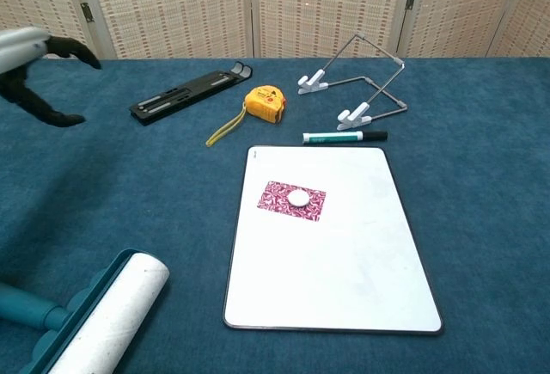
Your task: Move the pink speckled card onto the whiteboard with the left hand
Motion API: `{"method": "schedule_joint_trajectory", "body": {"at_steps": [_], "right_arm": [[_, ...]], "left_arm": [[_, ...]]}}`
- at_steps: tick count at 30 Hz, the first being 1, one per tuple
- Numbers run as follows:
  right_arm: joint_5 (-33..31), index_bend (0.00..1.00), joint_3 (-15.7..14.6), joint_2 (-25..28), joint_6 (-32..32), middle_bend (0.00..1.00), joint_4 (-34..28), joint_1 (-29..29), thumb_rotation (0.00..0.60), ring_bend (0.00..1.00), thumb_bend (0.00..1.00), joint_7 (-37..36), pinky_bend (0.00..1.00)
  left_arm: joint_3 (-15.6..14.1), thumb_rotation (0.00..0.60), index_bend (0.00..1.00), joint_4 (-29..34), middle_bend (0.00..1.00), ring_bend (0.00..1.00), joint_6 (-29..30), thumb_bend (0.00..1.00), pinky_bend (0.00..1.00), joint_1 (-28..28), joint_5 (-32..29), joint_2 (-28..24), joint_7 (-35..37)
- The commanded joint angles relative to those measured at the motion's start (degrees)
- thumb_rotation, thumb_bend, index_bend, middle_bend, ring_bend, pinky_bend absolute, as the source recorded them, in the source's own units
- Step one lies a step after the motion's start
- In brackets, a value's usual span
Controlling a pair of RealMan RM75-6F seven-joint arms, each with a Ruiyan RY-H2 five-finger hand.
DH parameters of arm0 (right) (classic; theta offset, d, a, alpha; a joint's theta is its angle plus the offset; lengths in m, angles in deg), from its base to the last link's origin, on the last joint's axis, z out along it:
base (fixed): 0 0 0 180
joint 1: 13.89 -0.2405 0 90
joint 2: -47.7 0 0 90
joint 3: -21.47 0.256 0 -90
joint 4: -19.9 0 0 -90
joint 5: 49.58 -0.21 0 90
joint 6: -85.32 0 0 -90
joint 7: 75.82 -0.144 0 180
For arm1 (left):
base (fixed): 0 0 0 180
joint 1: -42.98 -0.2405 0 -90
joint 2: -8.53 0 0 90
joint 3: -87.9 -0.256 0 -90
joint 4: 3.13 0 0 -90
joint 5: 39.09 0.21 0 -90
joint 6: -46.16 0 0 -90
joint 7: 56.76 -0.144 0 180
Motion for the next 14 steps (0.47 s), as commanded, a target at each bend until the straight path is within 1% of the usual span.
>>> {"method": "schedule_joint_trajectory", "body": {"at_steps": [1,5,8,14], "right_arm": [[1.2,0.10,-0.5,0.1,-0.2,0.11,0.5,-0.3,0.600,0.12,0.23,-2.1,0.00],[2.1,0.10,-1.0,0.0,-0.1,0.11,0.5,-0.2,0.600,0.12,0.23,-4.3,0.00],[2.7,0.10,-1.2,-0.2,0.5,0.11,0.4,-0.1,0.600,0.12,0.23,-4.7,0.00],[3.0,0.11,-1.5,-1.3,2.1,0.11,0.4,0.6,0.600,0.12,0.23,-3.7,0.00]], "left_arm": [[-3.3,0.600,0.26,0.9,0.19,0.13,5.2,0.31,0.00,-5.4,5.8,-3.4,3.7],[-6.4,0.600,0.26,1.2,0.19,0.13,9.1,0.30,0.00,-10.1,11.6,-6.0,5.6],[-7.8,0.600,0.26,1.6,0.19,0.13,11.5,0.31,0.00,-12.9,15.0,-7.3,6.1],[-8.3,0.600,0.26,1.6,0.17,0.12,13.0,0.30,0.00,-16.3,17.7,-8.4,6.9]]}}
